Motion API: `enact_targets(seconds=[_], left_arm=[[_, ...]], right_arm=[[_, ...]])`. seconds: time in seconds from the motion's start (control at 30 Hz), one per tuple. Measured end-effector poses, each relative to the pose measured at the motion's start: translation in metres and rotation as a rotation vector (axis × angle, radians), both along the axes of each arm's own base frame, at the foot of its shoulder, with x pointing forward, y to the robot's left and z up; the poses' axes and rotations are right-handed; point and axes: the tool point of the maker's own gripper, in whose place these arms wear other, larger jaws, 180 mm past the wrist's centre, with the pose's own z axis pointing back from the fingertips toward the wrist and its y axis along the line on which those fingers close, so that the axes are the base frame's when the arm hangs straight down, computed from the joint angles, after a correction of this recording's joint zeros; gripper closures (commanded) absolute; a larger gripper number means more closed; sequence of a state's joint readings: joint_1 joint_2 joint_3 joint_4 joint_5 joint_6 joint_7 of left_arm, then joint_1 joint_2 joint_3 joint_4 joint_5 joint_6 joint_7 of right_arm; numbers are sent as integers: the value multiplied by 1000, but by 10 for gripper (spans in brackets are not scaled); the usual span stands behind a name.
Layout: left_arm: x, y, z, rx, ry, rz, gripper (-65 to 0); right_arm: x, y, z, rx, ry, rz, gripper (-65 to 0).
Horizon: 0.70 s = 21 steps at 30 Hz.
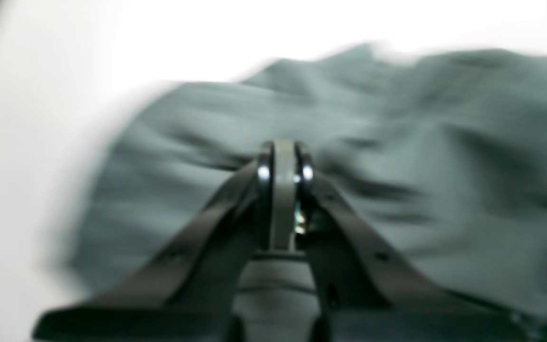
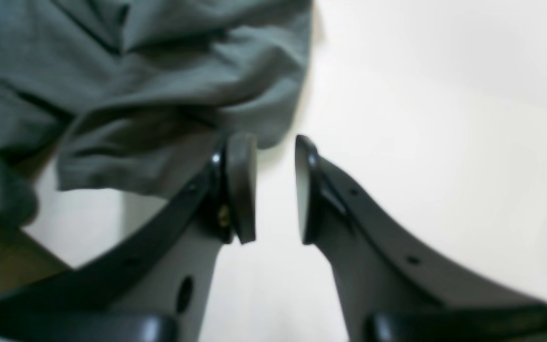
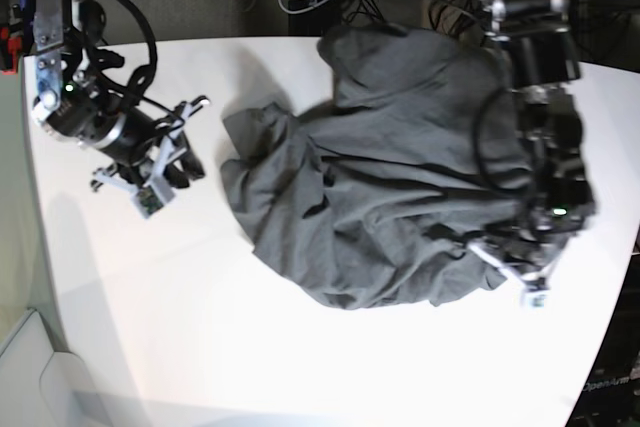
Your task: Layout the t-shirt on the table in an organized manner, then fold the t-shirt properly
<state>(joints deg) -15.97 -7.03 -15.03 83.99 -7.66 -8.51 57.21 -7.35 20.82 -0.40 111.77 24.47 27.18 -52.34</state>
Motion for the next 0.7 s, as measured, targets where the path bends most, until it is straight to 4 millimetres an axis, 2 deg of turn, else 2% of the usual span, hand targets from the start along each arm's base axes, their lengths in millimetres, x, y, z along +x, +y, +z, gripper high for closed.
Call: enact_targets(seconds=[0.07,0.17,0.27,0.4,0.5,0.6,0.7], left_arm=[[-6,-44,-17,-47,46,-73,-3],[-21,-106,-41,-112,91,-168,-3],[-30,-135,-67,-145,134,-206,-3],[-35,-147,-94,-162,150,-208,-3],[-30,-153,-102,-167,145,-226,-3],[-31,-140,-107,-135,135,-249,-3],[-42,-120,-110,-93,130,-263,-3]], right_arm=[[3,-6,2,-6,-8,-18,0],[10,-6,10,14,-32,-35,-2],[11,-11,10,4,-33,-50,0],[12,-11,10,5,-32,-49,0],[11,-9,10,8,-30,-45,0],[12,-10,10,8,-33,-46,0],[22,-10,18,4,-55,-47,0]])
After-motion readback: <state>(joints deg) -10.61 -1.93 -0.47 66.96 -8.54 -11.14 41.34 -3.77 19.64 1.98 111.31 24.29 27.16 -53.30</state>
